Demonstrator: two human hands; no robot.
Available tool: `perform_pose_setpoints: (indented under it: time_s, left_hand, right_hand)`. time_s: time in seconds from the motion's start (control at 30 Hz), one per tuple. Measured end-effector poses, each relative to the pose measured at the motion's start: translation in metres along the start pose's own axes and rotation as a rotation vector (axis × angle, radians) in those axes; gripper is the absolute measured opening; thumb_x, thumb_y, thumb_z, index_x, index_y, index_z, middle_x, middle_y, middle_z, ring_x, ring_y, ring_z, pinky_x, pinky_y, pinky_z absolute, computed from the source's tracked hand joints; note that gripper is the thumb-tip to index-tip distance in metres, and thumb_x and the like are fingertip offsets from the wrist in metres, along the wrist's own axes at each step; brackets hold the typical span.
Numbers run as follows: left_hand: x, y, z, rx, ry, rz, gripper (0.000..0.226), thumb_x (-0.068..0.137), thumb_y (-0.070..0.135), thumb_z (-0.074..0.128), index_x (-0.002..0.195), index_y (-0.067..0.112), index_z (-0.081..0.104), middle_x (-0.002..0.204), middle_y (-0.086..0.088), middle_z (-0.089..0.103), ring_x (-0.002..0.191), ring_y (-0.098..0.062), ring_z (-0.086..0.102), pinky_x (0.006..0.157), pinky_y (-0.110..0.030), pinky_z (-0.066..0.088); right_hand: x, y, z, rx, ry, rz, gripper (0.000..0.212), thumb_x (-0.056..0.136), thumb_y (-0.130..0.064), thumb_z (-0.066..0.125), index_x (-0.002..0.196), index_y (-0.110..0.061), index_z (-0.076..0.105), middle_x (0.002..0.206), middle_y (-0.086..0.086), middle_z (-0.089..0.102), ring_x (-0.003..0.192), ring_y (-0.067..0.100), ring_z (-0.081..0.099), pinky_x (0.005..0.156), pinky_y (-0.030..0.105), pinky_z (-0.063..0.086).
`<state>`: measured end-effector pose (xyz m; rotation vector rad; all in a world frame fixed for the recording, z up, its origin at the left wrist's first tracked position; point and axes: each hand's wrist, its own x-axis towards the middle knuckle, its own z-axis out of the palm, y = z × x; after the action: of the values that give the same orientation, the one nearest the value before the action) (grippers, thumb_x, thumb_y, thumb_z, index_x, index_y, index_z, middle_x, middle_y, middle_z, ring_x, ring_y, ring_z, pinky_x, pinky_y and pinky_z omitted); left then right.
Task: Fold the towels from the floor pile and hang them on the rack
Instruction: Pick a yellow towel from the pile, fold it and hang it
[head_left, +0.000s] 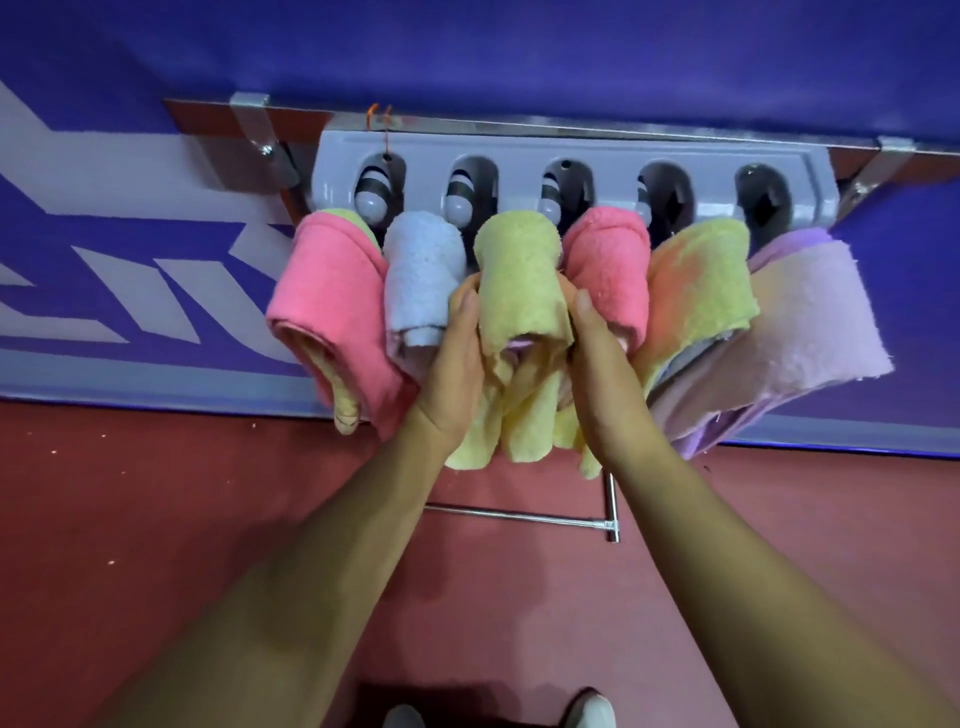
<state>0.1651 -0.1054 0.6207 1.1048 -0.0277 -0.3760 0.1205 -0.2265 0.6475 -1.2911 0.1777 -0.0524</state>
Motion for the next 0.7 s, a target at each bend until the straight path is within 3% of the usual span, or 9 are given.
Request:
perform_pose_setpoints:
  time_s: [0.13, 0.2, 0.27, 0.33, 0.37, 0.43, 0.53, 0.63, 0.7]
  left_hand:
    - [-0.001, -0.012, -0.02, 0.329, -0.044, 0.05, 0.076, 0.086, 0.068, 0.056, 0.147, 0.025, 0.041, 0.154, 0.003, 0.042, 0.144, -0.014, 0.037, 0.122, -0.043, 0.026]
    - [-0.005, -0.018, -0.03, 0.576, -0.1, 0.122, 0.07, 0.084, 0.055, 0.063, 0.144, 0.028, 0.038, 0.149, 0.006, 0.046, 0.139, -0.008, 0.042, 0.118, -0.035, 0.033]
    - [-0.004, -0.022, -0.039, 0.763, -0.097, 0.244, 0.071, 0.081, 0.038, 0.072, 0.142, 0.017, 0.041, 0.135, 0.002, 0.057, 0.128, -0.01, 0.054, 0.11, -0.028, 0.042]
    - [-0.004, -0.02, -0.04, 0.894, -0.005, 0.33, 0.058, 0.084, 0.021, 0.073, 0.134, 0.01, 0.047, 0.116, 0.002, 0.063, 0.112, -0.012, 0.06, 0.097, -0.013, 0.043]
    - [-0.005, -0.017, -0.039, 0.927, 0.017, 0.365, 0.05, 0.086, 0.016, 0.07, 0.132, 0.009, 0.051, 0.114, 0.001, 0.063, 0.111, -0.012, 0.06, 0.094, -0.009, 0.041]
    - [-0.004, -0.017, -0.04, 0.957, 0.013, 0.434, 0.04, 0.088, 0.013, 0.061, 0.128, 0.007, 0.059, 0.124, -0.003, 0.059, 0.118, -0.015, 0.056, 0.102, -0.015, 0.04]
    - [-0.006, -0.028, -0.044, 1.034, 0.064, 0.429, 0.036, 0.085, 0.032, 0.055, 0.11, 0.01, 0.069, 0.121, 0.0, 0.046, 0.109, -0.011, 0.053, 0.106, -0.031, 0.042]
    - [-0.01, -0.035, -0.046, 0.916, 0.046, 0.246, 0.057, 0.078, 0.048, 0.063, 0.13, 0.026, 0.054, 0.122, 0.004, 0.061, 0.113, -0.01, 0.059, 0.105, -0.031, 0.045]
    - [-0.011, -0.036, -0.048, 0.819, 0.062, 0.2, 0.069, 0.08, 0.034, 0.071, 0.14, 0.037, 0.037, 0.123, 0.007, 0.064, 0.114, -0.006, 0.059, 0.103, -0.024, 0.043]
  right_hand:
    - [0.004, 0.014, -0.001, -0.007, -0.016, -0.027, 0.061, 0.096, -0.06, 0.053, 0.145, -0.025, 0.053, 0.15, 0.005, 0.053, 0.143, 0.021, 0.043, 0.121, 0.049, 0.027]
    - [0.008, 0.022, -0.009, -0.069, -0.051, -0.05, 0.052, 0.099, -0.045, 0.053, 0.147, -0.026, 0.05, 0.153, 0.001, 0.049, 0.145, 0.02, 0.04, 0.121, 0.051, 0.026]
    - [0.003, 0.025, -0.015, -0.221, -0.04, -0.081, 0.055, 0.092, -0.029, 0.057, 0.147, -0.029, 0.049, 0.152, -0.004, 0.049, 0.144, 0.016, 0.041, 0.12, 0.05, 0.029]
    - [-0.006, 0.027, -0.019, -0.396, -0.005, -0.139, 0.055, 0.088, -0.018, 0.058, 0.142, -0.026, 0.054, 0.142, -0.008, 0.059, 0.135, 0.008, 0.05, 0.117, 0.038, 0.037]
    - [-0.01, 0.03, -0.021, -0.459, 0.006, -0.178, 0.051, 0.09, -0.013, 0.058, 0.14, -0.022, 0.057, 0.136, -0.009, 0.063, 0.13, 0.004, 0.054, 0.112, 0.029, 0.04]
    - [-0.012, 0.033, -0.019, -0.536, 0.048, -0.266, 0.045, 0.092, -0.006, 0.06, 0.136, -0.015, 0.06, 0.129, -0.008, 0.067, 0.123, 0.0, 0.057, 0.105, 0.018, 0.041]
    - [-0.003, 0.037, -0.013, -0.567, 0.142, -0.318, 0.043, 0.089, -0.005, 0.061, 0.131, -0.015, 0.064, 0.12, -0.006, 0.071, 0.119, 0.009, 0.061, 0.103, 0.022, 0.045]
    - [0.004, 0.038, -0.011, -0.617, 0.21, -0.292, 0.036, 0.08, -0.002, 0.056, 0.109, -0.015, 0.073, 0.097, -0.011, 0.073, 0.1, 0.008, 0.065, 0.088, 0.022, 0.049]
    - [0.004, 0.036, -0.01, -0.598, 0.203, -0.261, 0.035, 0.082, 0.006, 0.053, 0.097, -0.018, 0.073, 0.081, -0.021, 0.07, 0.082, -0.003, 0.062, 0.077, 0.015, 0.046]
